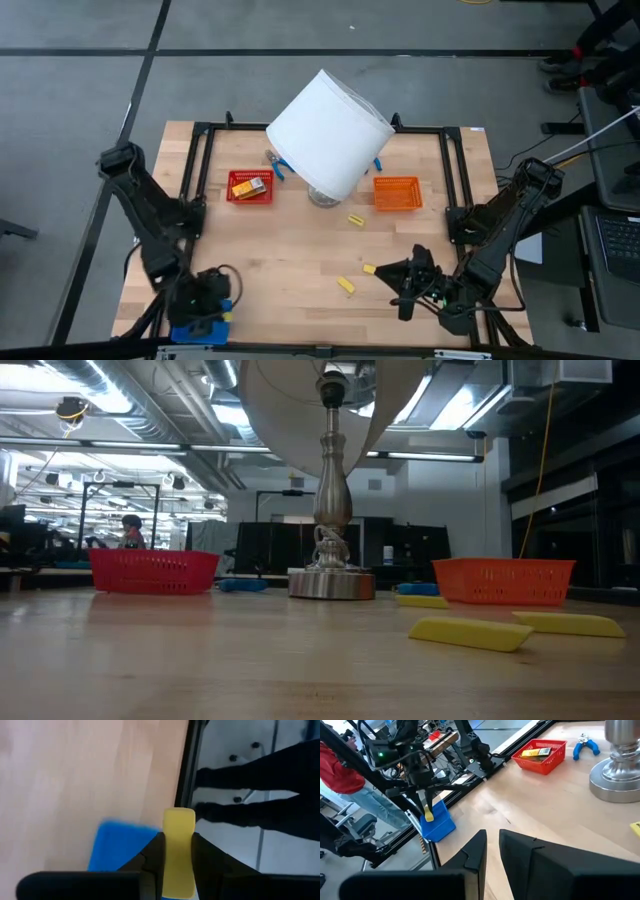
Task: Pick & Place School Supplies
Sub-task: Put the yellow eraser into the blue bin
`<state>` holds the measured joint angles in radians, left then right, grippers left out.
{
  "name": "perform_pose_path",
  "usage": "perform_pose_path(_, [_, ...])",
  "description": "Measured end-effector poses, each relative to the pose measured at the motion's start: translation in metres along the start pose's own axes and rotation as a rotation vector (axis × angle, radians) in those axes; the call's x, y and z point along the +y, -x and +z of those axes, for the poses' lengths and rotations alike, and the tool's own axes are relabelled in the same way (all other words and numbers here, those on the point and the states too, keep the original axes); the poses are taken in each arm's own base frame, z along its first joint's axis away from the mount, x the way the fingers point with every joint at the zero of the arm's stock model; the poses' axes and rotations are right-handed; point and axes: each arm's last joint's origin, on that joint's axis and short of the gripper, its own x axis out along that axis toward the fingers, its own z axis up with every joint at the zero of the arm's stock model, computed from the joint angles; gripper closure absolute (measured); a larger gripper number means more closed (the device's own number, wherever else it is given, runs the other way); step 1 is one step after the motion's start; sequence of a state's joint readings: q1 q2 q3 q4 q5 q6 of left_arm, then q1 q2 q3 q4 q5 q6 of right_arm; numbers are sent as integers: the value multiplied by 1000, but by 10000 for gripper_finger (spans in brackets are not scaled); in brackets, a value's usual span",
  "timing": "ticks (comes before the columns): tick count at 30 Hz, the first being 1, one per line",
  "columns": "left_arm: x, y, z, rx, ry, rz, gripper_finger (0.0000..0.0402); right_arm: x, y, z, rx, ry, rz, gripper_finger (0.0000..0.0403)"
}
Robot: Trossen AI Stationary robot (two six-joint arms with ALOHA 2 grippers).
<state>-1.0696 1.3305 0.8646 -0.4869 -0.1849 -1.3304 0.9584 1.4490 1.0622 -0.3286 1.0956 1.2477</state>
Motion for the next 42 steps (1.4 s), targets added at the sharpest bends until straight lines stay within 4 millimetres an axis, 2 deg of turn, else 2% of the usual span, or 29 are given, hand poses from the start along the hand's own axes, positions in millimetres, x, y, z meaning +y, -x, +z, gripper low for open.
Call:
perform_pose_path(5, [2,-3,-28,64,85,73,334,1,0,0,2,-4,5,348])
perform_pose_path(9, [2,-8,-37,75,141,96,306,1,0,0,2,-4,5,348])
perform_pose_path(17, [3,-12,-36,6,171,113,191,1,0,0,5,4,6,348])
perform_pose_path(19, [3,-12,-34,-55,153,109,176,1,0,0,9,4,7,348])
perform_pose_path(22, [-4,-13,-25,-211,22,54,171,1,0,0,9,4,8,348])
perform_pose_path(24, [-5,-15,-9,-299,-88,64,173,1,0,0,9,14,8,348])
perform_pose_path(27, [1,-21,28,-336,-239,117,179,1,0,0,9,21,7,348])
perform_pose_path(32, [30,-24,107,-408,-406,217,180,0,0,0,15,26,7,348])
perform_pose_path(36, [57,-28,163,-456,-582,189,181,1,3,-2,19,26,14,348])
perform_pose_path(39, [77,-45,189,-429,-674,124,180,1,5,-3,24,31,21,348])
perform_pose_path(42, [95,-67,204,-395,-706,80,180,2,9,-6,34,24,32,348])
